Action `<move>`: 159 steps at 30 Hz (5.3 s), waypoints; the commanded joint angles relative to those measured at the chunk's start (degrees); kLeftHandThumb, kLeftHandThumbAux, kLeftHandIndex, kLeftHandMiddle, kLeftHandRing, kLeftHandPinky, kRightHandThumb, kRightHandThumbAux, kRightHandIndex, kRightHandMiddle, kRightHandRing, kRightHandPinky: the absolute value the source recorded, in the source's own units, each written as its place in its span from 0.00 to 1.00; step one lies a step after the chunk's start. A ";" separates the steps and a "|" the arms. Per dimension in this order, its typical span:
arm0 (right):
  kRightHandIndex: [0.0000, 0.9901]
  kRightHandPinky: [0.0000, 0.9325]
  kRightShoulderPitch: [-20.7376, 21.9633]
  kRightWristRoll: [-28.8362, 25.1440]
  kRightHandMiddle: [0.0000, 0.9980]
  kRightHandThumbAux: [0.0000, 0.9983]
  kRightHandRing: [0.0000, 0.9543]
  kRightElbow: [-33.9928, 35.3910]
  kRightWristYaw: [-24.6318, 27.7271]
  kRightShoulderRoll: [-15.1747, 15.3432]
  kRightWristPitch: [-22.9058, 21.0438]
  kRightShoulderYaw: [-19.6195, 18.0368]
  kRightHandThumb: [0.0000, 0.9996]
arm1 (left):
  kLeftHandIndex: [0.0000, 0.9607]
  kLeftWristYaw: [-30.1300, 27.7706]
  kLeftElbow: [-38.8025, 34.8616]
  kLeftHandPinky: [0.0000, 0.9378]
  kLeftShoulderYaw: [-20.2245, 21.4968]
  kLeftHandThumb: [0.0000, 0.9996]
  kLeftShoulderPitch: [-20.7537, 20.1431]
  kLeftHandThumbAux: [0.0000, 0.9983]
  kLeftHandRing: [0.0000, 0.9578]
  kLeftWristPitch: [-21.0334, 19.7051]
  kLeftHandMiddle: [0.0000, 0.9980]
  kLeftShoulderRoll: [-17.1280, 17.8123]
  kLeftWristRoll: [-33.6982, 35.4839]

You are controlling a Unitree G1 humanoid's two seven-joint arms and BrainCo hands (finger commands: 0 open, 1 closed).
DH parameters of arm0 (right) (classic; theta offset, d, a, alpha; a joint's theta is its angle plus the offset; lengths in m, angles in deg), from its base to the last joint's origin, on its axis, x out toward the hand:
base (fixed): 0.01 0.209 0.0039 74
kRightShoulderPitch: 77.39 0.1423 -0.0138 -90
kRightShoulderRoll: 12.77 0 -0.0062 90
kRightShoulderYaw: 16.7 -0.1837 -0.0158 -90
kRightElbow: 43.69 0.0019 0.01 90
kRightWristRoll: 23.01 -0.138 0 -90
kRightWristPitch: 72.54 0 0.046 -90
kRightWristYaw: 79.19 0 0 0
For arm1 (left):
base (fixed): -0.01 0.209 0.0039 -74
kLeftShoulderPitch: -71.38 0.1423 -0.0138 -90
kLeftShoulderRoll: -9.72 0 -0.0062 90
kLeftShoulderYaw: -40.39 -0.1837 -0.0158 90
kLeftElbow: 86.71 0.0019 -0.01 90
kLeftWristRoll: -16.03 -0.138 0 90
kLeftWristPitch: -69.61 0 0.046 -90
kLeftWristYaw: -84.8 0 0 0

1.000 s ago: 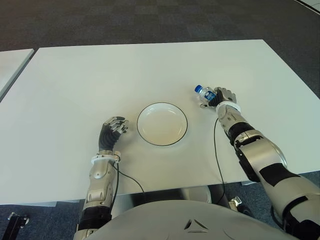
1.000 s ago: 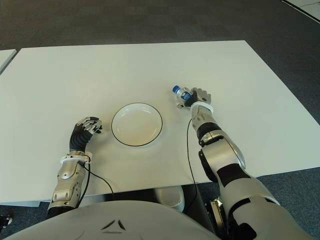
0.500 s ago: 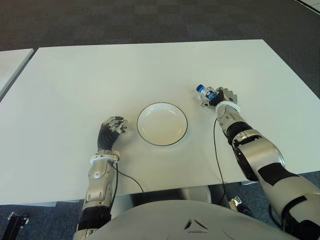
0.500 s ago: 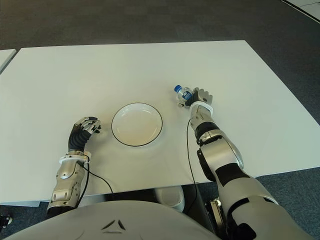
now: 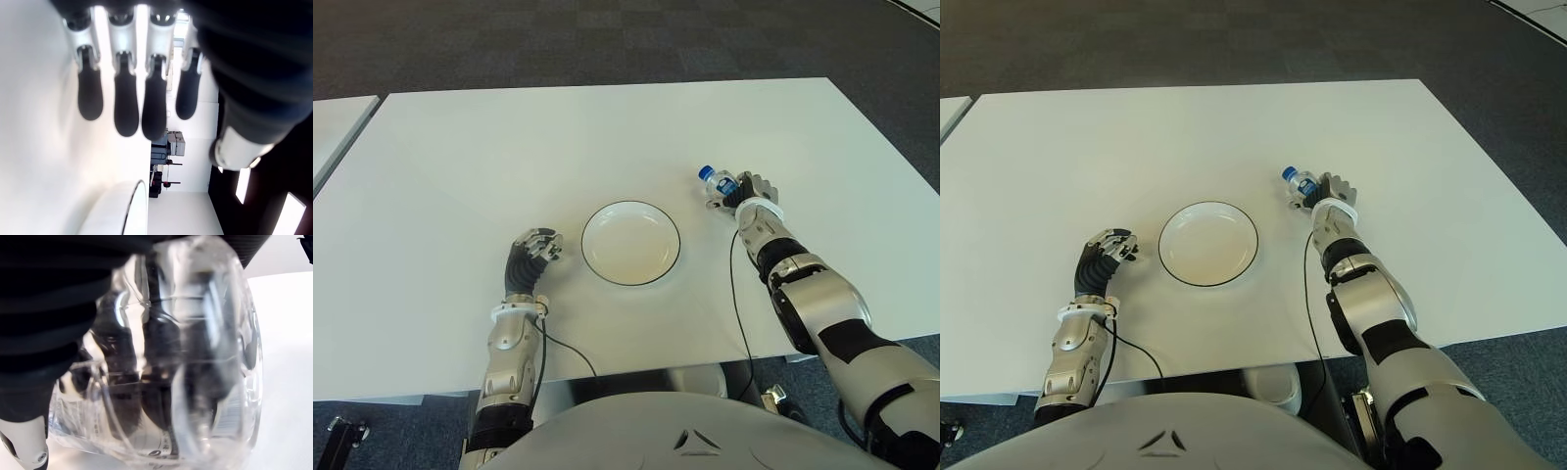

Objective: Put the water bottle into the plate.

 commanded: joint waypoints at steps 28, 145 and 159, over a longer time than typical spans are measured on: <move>0.44 0.93 -10.75 -1.56 0.88 0.73 0.92 21.16 -8.29 -1.04 25.16 -0.09 0.70 | 0.45 1.77 -0.66 0.59 0.89 0.70 0.63 0.72 0.59 -1.36 0.58 -1.47 -0.20; 0.00 0.00 -16.33 21.17 0.00 0.17 0.00 42.80 25.13 3.39 20.18 25.41 0.56 | 0.45 2.14 -0.62 0.61 3.01 0.71 -0.26 0.72 0.61 -0.43 0.60 -1.80 0.58; 0.00 0.00 -17.86 20.85 0.00 0.13 0.00 43.49 20.73 3.57 19.28 23.81 0.57 | 0.45 2.09 -0.51 0.60 3.10 0.71 -0.18 0.72 0.60 0.10 0.59 -1.99 0.82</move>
